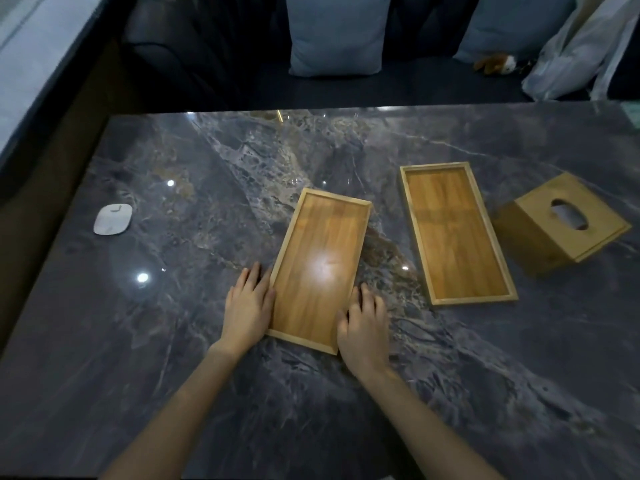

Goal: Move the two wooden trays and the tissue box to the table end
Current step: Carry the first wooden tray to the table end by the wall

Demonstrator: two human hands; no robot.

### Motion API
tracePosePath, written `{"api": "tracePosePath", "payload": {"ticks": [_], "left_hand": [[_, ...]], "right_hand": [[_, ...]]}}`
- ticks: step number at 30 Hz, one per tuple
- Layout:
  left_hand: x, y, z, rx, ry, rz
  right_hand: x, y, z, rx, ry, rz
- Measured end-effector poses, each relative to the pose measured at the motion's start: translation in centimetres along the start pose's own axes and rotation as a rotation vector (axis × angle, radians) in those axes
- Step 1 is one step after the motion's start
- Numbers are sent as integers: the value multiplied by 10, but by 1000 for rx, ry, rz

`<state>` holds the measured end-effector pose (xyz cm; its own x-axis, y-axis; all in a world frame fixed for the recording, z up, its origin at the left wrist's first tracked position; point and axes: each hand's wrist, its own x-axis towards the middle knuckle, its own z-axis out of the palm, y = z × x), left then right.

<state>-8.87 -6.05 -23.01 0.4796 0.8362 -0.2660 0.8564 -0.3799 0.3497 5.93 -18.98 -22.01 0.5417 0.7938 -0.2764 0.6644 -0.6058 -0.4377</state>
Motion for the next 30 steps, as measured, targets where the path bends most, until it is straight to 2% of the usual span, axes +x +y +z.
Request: {"api": "tracePosePath", "payload": {"ticks": [6, 10, 12, 15, 22, 25, 30], "left_hand": [[5, 2, -9, -63, -206, -61], [-6, 11, -15, -87, -149, -81], [-11, 17, -20, -179, -142, -76], [-19, 26, -31, -360, -150, -164], [-23, 20, -72, -361, 47, -51], [-22, 5, -97, -324, 41, -22], [-27, -30, -137, -380, 132, -40]], "right_hand": [[8, 4, -15, 157, -129, 38], [6, 5, -31, 249, -225, 22], [1, 3, -41, 383, -237, 35], [-4, -3, -56, 561, -250, 107], [2, -39, -84, 775, -347, 195], [-1, -65, -95, 814, -363, 154], [-3, -116, -98, 877, -344, 78]]}}
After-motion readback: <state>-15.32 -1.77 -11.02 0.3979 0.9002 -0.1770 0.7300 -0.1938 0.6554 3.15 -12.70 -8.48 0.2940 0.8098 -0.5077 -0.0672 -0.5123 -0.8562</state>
